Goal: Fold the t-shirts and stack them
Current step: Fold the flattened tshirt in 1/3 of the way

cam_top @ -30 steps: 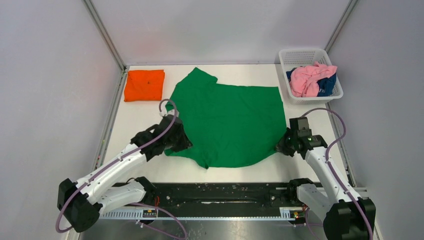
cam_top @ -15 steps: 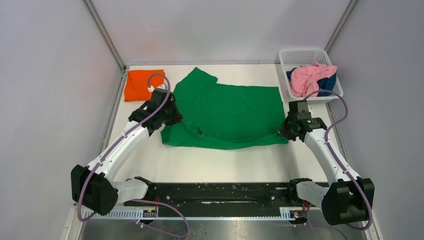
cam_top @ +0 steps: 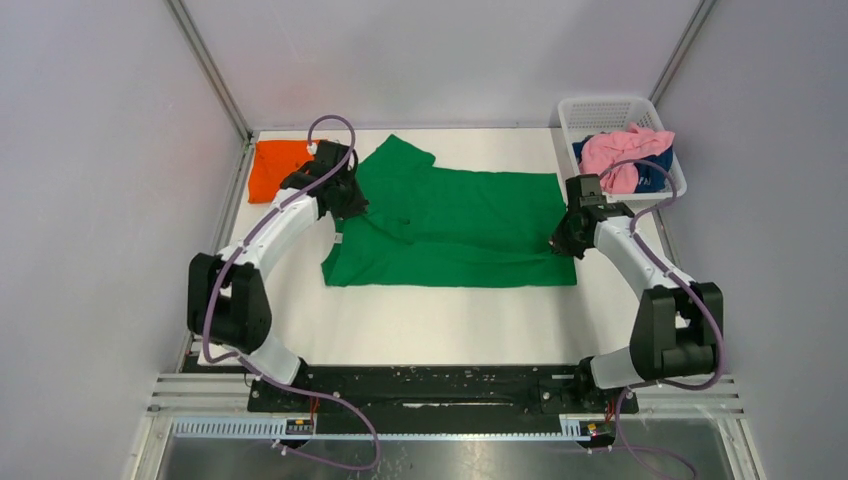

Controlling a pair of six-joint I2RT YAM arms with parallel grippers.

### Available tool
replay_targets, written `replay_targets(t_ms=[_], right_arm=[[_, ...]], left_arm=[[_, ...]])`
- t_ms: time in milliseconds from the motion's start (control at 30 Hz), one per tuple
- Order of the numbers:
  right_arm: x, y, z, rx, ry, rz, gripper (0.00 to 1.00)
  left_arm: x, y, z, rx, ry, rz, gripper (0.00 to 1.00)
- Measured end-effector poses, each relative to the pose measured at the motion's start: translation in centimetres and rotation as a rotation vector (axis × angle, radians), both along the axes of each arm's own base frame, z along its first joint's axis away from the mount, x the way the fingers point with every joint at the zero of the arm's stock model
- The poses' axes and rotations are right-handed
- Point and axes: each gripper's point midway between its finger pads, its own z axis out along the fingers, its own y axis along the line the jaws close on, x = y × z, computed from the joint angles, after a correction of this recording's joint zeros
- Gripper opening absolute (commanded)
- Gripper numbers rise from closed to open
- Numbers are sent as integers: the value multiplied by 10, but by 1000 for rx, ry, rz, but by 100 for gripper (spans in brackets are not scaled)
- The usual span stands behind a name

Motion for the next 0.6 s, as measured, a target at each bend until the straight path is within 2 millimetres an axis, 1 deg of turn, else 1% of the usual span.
replay_targets(t_ms=[33, 67, 100, 133, 200, 233, 267, 300, 333, 367, 400, 533, 600], right_arm=[[5, 0, -3, -3, 7, -1, 11], [11, 0, -6, -7, 14, -4, 18], [15, -1, -9, -9, 19, -6, 33], [20, -2, -13, -17, 29, -9, 44], [31, -5, -21, -33, 48, -14, 54], [35, -6, -23, -41, 54, -18, 61], [40, -8, -25, -53, 59, -17, 69], [45, -9, -27, -63, 63, -19, 76], [49, -11, -27, -74, 62, -20, 82], [52, -13, -26, -85, 59, -21, 91], [54, -15, -24, -96, 52, -21, 98], [55, -17, -16, -109, 14, -18, 99], [46, -11, -16, -82, -6, -2, 100]], left_arm=[[8, 1, -4, 9, 7, 4, 1], [14, 2, -7, 16, 13, 7, 7], [21, 3, -13, 26, 24, 8, 16], [28, 4, -18, 36, 36, 8, 22], [41, 5, -31, 56, 60, 1, 35], [47, 6, -36, 65, 71, -3, 44], [53, 6, -40, 74, 80, -7, 57], [64, 6, -46, 88, 91, -6, 69], [66, 7, -47, 91, 90, -7, 84], [72, 8, -49, 102, 94, 0, 96], [74, 9, -49, 107, 94, 0, 99], [71, 6, -39, 85, 68, -12, 99], [61, 2, -35, 54, 55, -30, 99]])
